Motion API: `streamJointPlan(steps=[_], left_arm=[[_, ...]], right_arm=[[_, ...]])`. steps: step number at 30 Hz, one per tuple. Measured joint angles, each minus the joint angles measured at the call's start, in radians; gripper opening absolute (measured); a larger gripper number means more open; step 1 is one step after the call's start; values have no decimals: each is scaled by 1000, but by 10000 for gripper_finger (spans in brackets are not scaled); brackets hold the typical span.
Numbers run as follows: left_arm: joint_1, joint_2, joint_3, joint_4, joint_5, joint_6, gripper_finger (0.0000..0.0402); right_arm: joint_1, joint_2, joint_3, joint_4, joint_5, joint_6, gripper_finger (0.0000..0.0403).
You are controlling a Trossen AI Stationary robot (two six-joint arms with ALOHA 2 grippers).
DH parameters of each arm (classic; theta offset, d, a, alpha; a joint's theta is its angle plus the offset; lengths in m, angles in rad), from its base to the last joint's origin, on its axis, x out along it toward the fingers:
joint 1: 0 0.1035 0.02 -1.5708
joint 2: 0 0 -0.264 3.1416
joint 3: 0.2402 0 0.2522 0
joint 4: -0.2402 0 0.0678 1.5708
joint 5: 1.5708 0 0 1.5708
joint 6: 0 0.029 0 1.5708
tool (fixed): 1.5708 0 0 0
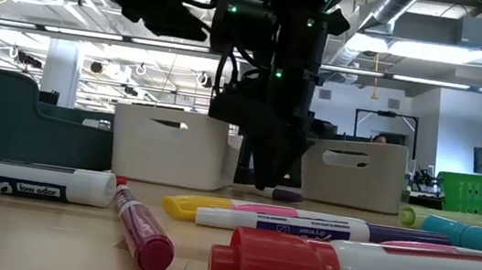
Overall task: Pick & Place Markers
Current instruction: Put the violet mini marker into the green bin
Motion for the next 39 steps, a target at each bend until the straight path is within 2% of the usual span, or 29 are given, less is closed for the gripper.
streamJointPlan(steps=[5, 10, 22, 29, 39], left_arm=[[0, -3, 0, -19, -89, 5, 227], [0, -3, 0, -30, -157, 26, 220], [-5, -45, 0, -35, -167, 25, 214], [-24, -100, 0, -33, -167, 23, 214], [-29, -93, 0, -34, -167, 23, 214]], right_arm=[[3, 0, 2, -57, -21, 1, 104], [25, -5, 1, -98, -27, 4, 108], [51, -1, -2, -100, -22, 12, 108], [37, 4, -3, -98, -3, -32, 108], [29, 2, -3, -120, -24, -101, 108]])
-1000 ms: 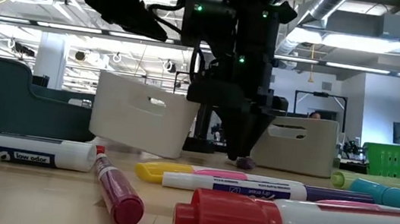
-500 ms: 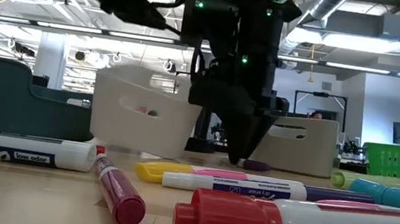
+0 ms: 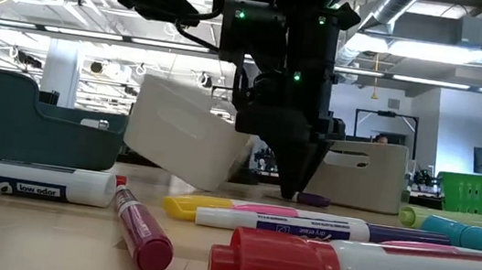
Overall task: Pick & Place Markers
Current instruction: Put the violet mini marker into the green bin
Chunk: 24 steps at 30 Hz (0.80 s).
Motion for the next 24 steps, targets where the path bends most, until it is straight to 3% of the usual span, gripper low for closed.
streamJointPlan(steps=[12, 24], left_arm=[[0, 0, 0, -1, 0, 0, 214], [-3, 0, 0, -4, 0, -1, 214]], right_arm=[[0, -1, 63, -55, -56, -106, 108], [-17, -7, -30, 44, -65, -116, 108]])
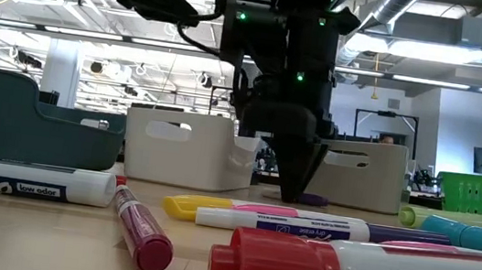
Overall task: Pick & Place Markers
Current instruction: Put the violet mini marker into the green bin
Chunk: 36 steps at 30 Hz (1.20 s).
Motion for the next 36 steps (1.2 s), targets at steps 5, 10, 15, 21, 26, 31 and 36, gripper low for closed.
streamJointPlan(steps=[5, 10, 15, 21, 26, 31, 36], left_arm=[[0, 0, 0, 0, 0, 0, 214], [0, 0, 0, 0, 0, 0, 214], [0, 0, 0, 0, 0, 0, 214], [0, 0, 0, 0, 1, -19, 214], [0, 0, 0, 0, 0, -34, 214], [1, 0, 0, 4, 0, -34, 214], [1, -1, 0, 5, 0, -34, 214]], right_arm=[[-7, -2, -16, 8, -4, -20, 78], [-7, -1, -8, 11, -24, -71, 21], [9, 12, 87, -91, -39, -67, 31], [63, 7, 283, -357, 63, -72, 34], [108, 4, 403, -595, 179, 35, 25], [163, -90, 389, -592, 100, -43, 48], [214, -224, 327, -590, 148, 42, 46]])
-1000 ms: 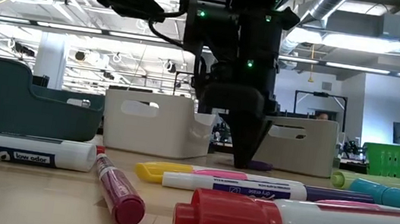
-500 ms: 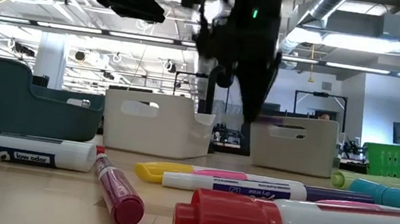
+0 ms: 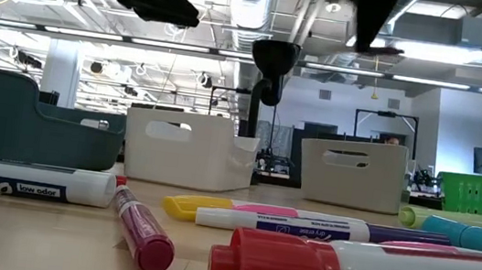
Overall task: Pick & Place Markers
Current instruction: Put the violet mini marker into the green bin
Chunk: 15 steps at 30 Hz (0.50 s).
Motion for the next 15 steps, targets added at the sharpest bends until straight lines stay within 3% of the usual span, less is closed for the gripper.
streamJointPlan(steps=[7, 15], left_arm=[[0, 0, 0, 7, 0, 0, 214], [0, 0, 0, 13, 0, 0, 214]], right_arm=[[33, -279, -326, 46, 65, 169, 36], [-53, -574, -796, 372, 17, 179, 40]])
